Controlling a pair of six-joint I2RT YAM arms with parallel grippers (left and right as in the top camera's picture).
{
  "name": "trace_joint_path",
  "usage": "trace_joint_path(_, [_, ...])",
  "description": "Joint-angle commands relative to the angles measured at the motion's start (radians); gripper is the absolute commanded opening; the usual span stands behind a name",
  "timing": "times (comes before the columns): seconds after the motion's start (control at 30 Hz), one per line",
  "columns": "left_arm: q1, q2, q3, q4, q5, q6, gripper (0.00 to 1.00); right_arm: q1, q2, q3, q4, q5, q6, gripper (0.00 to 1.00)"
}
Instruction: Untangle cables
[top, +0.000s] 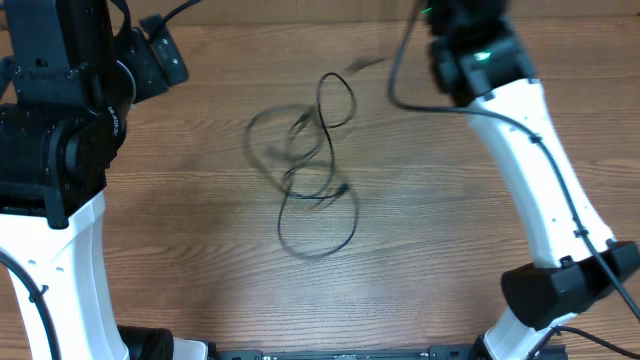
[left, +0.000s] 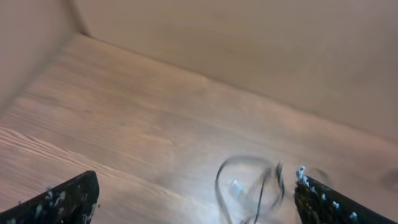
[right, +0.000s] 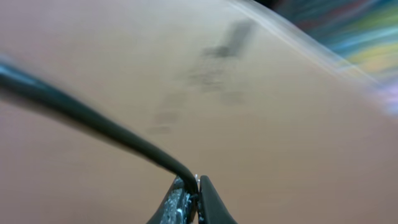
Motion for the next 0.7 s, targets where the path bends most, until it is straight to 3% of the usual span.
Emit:
trace_joint_path(0.0, [0.003,0.005,0.007,-0.032,0.161,-0.003,1.00,-0.150,-0.042,0.010,0.069,0.051,-0.133,0.04])
trace_joint_path(0.43, [0.003,0.005,0.007,-0.166,0.190,-0.003,1.00,-0.747,-0.012,0.010,0.068,-0.276,0.252,0.04])
trace_joint_path(0.53, [0.003,0.005,0.007,-0.178,0.190,-0.003,1.00,-0.857,0.013,0.010,0.047,-0.292,0.401,0.04])
trace_joint_path(0.67, [0.003,0.005,0.007,-0.185,0.190,0.004,1.00,-1.004,0.101,0.010,-0.003,-0.489,0.566,0.04])
